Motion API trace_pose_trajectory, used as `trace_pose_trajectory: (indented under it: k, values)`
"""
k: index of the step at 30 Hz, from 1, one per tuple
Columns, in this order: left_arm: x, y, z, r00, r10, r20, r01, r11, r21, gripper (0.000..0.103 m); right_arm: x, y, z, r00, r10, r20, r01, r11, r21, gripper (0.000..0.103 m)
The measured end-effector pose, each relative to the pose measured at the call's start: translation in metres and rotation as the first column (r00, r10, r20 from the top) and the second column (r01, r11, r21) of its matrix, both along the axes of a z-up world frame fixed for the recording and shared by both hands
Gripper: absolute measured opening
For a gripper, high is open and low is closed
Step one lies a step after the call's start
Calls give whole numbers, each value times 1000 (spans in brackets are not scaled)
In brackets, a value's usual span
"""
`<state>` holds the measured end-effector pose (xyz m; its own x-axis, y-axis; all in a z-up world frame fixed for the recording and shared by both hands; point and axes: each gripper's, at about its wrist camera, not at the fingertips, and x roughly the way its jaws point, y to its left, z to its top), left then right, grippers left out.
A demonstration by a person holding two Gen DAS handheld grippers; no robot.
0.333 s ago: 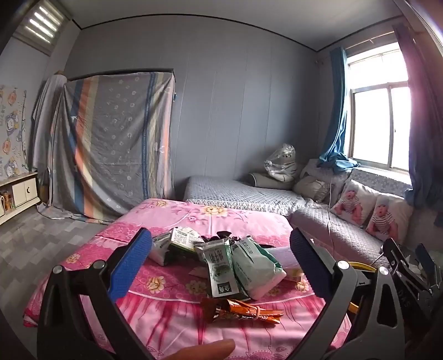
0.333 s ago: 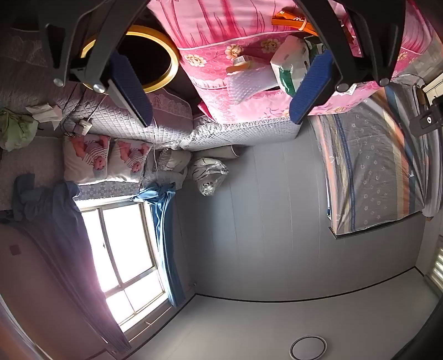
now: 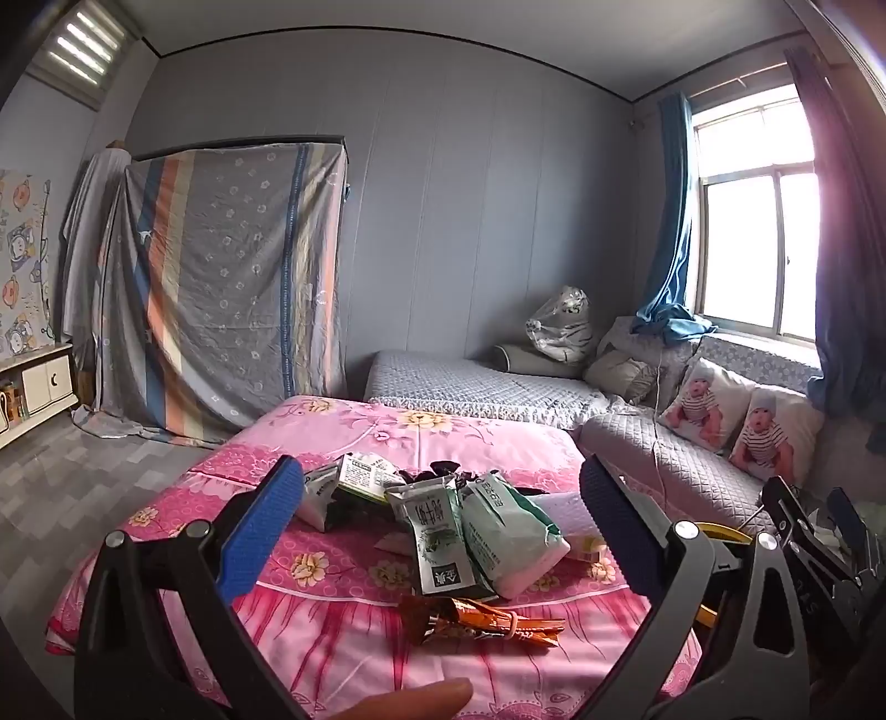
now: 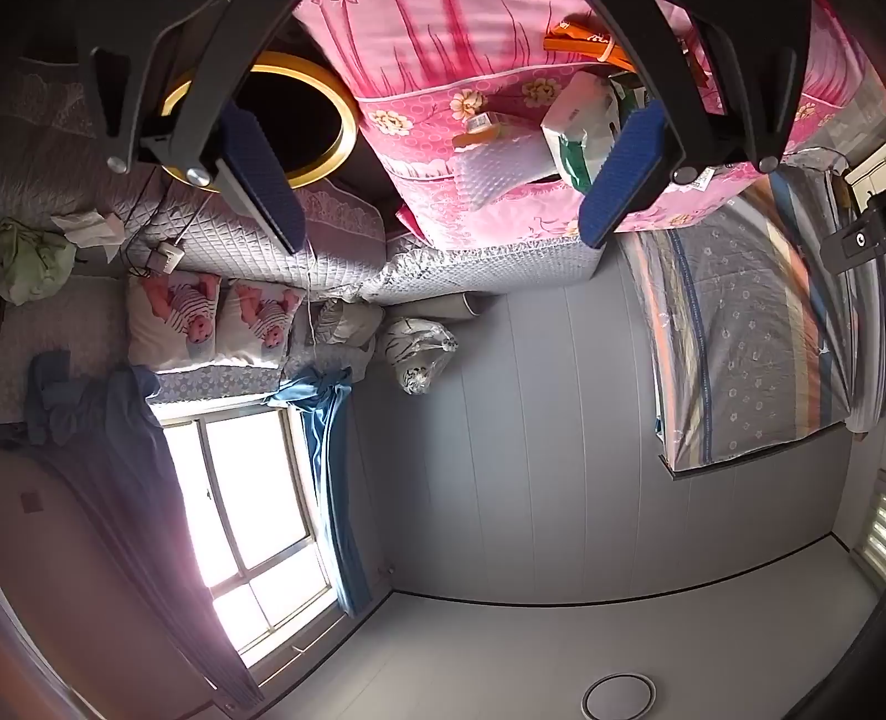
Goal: Collect trash
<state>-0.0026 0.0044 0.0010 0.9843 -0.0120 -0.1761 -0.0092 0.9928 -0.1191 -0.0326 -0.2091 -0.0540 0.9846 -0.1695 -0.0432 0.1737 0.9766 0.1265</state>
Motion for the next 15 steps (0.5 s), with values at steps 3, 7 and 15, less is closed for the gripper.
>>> trace_pose_trajectory:
  k: [3,7,15]
  values:
    - [-1,-1,0,1000,-13,4,13,1000,-1,96,1,0,2,1000,0,-1,0,1000,0,95]
    - [-2,0,-1,1000,-18,6,18,1000,-8,96,0,-1,1,1000,-3,-2,3,1000,1,95]
    - [3,-3,-1,1000,-13,-17,13,1000,1,96,1,-2,-4,1000,-2,-4,2,1000,2,95]
